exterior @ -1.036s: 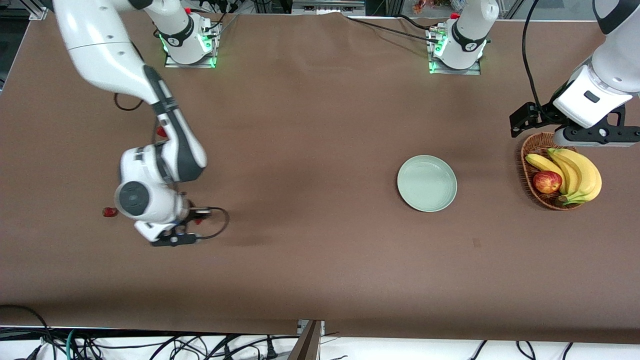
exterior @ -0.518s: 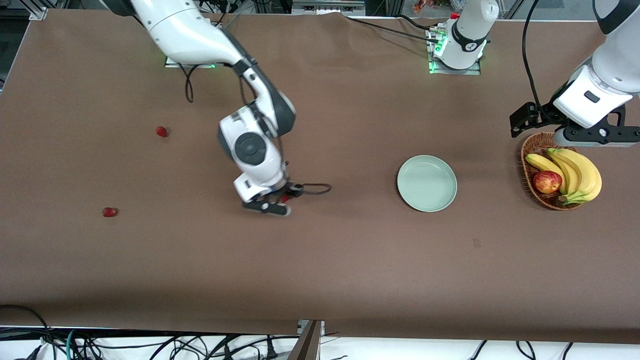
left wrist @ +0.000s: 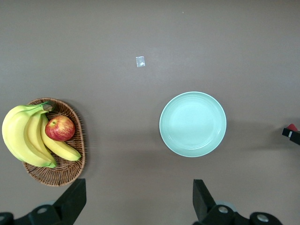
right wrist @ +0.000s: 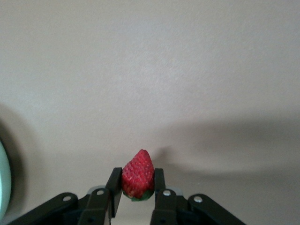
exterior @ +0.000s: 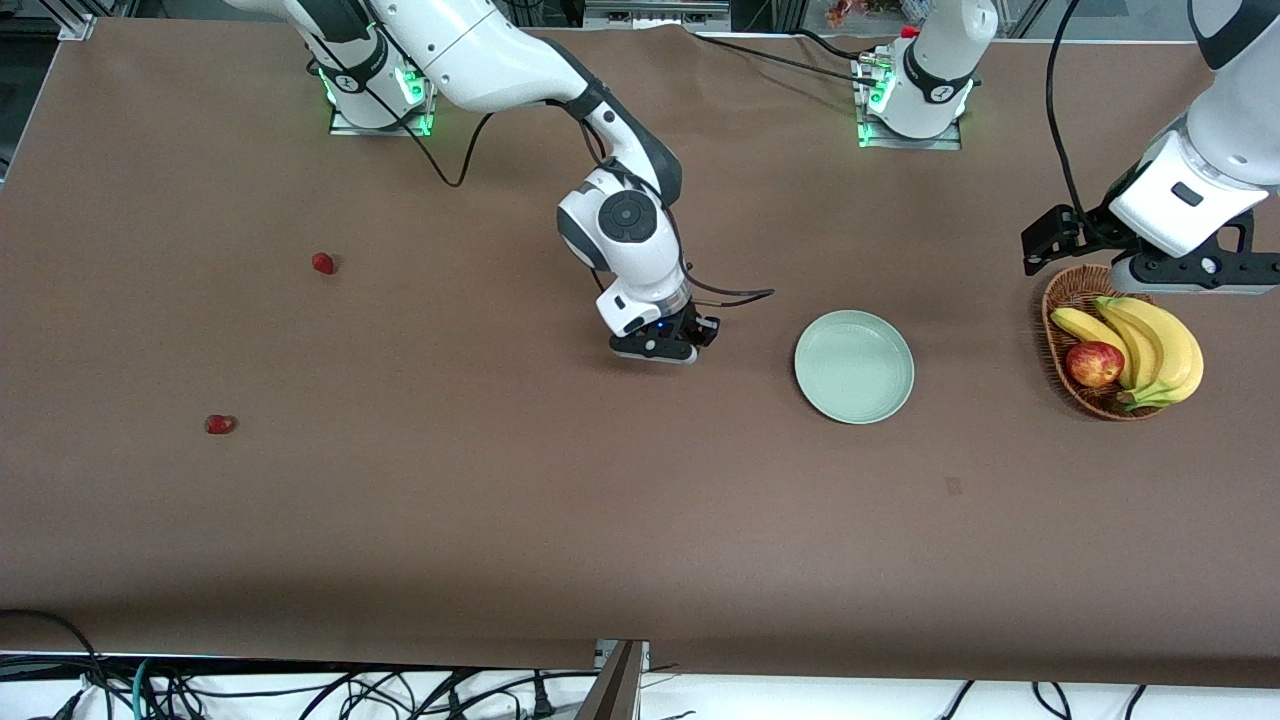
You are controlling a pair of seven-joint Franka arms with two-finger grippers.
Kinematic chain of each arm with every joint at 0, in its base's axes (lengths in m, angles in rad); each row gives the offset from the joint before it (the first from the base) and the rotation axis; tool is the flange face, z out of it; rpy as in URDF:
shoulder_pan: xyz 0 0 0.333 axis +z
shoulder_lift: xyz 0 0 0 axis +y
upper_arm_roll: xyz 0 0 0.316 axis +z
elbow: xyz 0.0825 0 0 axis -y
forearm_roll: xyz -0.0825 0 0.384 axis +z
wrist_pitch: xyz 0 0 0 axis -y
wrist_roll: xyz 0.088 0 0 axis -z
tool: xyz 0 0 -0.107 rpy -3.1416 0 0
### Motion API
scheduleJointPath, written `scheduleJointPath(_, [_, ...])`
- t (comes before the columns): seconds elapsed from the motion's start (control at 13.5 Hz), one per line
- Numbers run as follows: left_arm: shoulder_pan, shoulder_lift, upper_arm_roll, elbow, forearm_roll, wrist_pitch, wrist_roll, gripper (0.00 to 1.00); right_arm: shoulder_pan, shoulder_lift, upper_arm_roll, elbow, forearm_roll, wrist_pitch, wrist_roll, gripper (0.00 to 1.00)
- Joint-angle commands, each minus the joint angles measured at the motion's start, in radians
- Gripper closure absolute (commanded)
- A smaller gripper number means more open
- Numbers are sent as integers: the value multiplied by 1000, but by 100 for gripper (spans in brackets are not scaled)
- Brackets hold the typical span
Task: Collect all strawberries into plate
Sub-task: 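Carry the strawberry toward the plate and release it on the table, then grasp the strawberry with the left gripper while the right gripper withdraws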
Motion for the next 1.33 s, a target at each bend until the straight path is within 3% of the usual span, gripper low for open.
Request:
scheduleJointPath(0.0, [10,18,0,36,-25,-24,23,0,2,8,1,28,19,-6,8,35])
scheduleJointPath(0.07, [10,18,1,36,-25,-24,23,0,3,7,1,28,13,-11,3,0])
scheduleJointPath(0.37, [10,18,1,36,-25,-24,21,0,-53,-22,-9,46,10,-76,-37,0])
scheduleJointPath(0.74, [-10,47,-25,25,-25,-26,21,0,-303,-79,-9,92,12,-372,-401,0])
scheduleJointPath(0.89, [-16,96,-63,28,-26,-20,13,0,-410,-91,-9,91,7,-443,-527,0])
scheduleJointPath(1.04, [-17,189,-130,38,-40,20,6,0,-492,-107,-51,89,5,-536,-653,0])
scheduleJointPath(1.26, [-75,332,-193,35,-54,217,-54,0,-581,-115,-134,71,7,-600,-854,0])
